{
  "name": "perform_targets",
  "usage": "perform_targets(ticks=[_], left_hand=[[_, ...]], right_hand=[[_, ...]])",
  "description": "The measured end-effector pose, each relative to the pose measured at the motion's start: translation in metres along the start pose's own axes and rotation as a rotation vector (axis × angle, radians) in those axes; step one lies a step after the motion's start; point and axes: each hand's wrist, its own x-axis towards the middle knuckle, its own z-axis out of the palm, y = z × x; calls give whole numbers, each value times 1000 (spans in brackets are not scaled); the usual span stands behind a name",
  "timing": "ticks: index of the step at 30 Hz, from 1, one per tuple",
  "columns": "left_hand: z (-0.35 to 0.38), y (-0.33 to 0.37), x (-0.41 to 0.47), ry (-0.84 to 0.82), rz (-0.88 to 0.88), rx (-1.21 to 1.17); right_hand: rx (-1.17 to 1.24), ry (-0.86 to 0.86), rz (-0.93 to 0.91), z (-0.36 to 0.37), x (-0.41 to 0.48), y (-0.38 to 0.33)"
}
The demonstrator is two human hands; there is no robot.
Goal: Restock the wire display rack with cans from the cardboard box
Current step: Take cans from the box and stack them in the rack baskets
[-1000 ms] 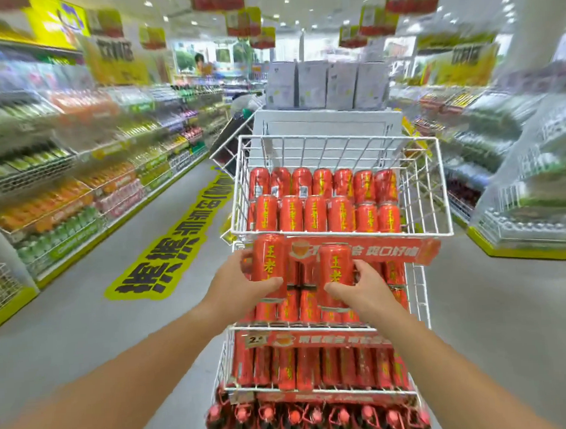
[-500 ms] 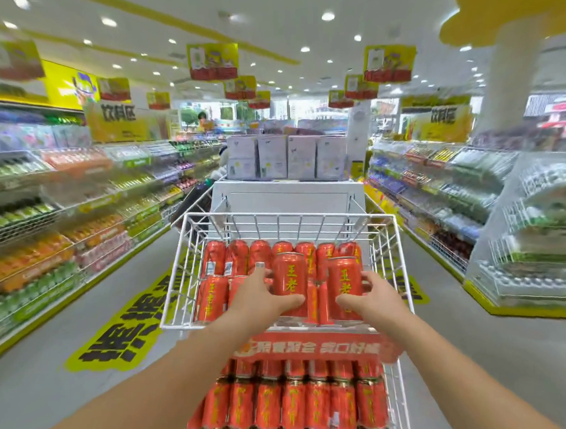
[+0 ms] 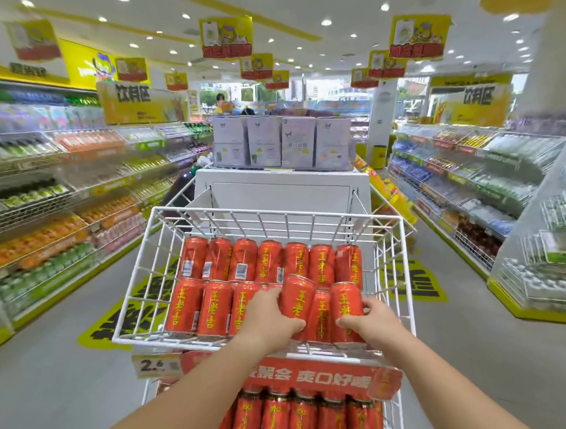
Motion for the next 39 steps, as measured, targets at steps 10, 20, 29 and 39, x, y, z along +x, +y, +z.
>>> perform_targets(ticks=[10,20,29,39], left_hand=[[38,8,12,22,-142,98],[64,18,21,13,-166,292],[80,19,24,58,-128,358],[74,25,16,73,-84,457]], right_hand=[[-40,-26,46,2,25,14],[-47,-55,-5,4,35,21],[3,-45,-49,6,37,26],[-110,-41,-116,8,37,27]])
